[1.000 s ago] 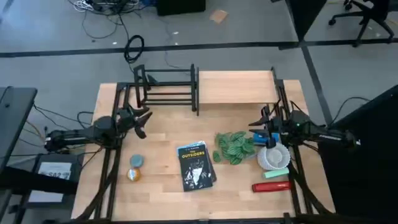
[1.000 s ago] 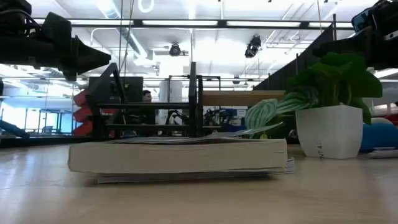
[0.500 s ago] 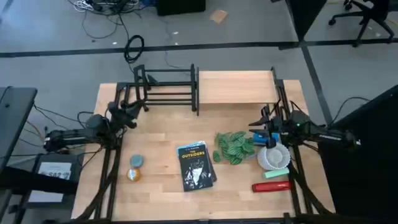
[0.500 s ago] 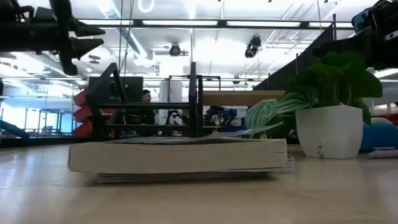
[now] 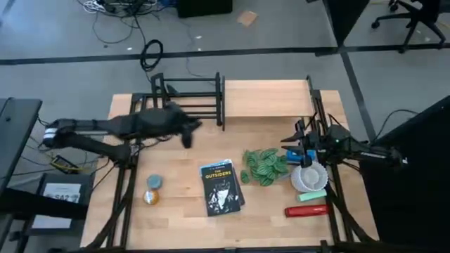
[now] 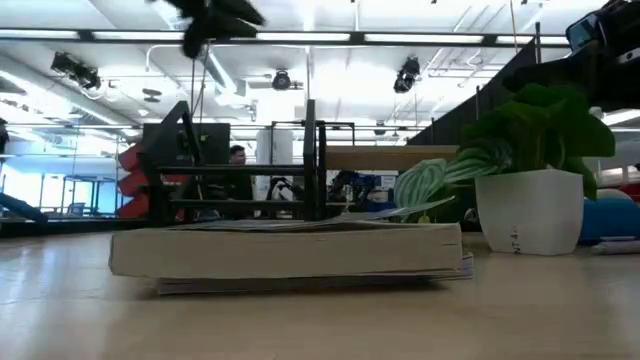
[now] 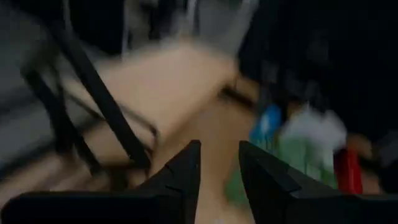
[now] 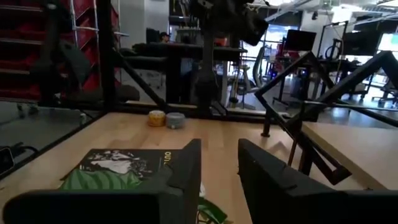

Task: Stock shelves
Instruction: Adjust the books on the table

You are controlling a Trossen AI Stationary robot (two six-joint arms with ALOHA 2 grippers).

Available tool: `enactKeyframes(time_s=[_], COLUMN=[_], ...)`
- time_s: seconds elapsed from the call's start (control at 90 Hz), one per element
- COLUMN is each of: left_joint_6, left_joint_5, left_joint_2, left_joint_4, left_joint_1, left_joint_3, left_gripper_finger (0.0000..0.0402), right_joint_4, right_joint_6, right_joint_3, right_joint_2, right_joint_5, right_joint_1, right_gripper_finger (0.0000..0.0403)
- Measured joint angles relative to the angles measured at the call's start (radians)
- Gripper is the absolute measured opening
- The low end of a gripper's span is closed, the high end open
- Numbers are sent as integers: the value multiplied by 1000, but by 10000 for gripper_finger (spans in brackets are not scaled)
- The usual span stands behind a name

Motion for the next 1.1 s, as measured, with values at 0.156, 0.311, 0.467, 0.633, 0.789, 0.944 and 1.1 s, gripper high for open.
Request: enactKeyframes(time_s=[0.156, 0.311, 0.467, 0.633, 0.789, 0.944, 1.1], left_joint_6=[-366, -539, -661, -800, -895, -1007, -1033], left_joint_5=[180, 455, 608, 621, 587, 549, 542], left_joint_2=[237, 377, 448, 440, 437, 461, 466], left_joint_4=[-336, -286, -134, -68, 65, 205, 229], left_joint_1=[3, -10, -54, -115, -176, -214, -239], left_joint_3=[190, 158, 68, -16, -83, -196, -232], left_gripper_finger=[90, 105, 153, 207, 209, 204, 204], right_joint_4=[1, 3, 3, 3, 3, 3, 3], right_joint_6=[0, 0, 0, 0, 0, 0, 0], right_joint_3=[0, 0, 0, 0, 0, 0, 0], right_joint_2=[0, 0, 0, 0, 0, 0, 0], right_joint_5=[0, 0, 0, 0, 0, 0, 0], right_joint_1=[0, 0, 0, 0, 0, 0, 0], right_gripper_finger=[77, 77, 77, 77, 77, 77, 77])
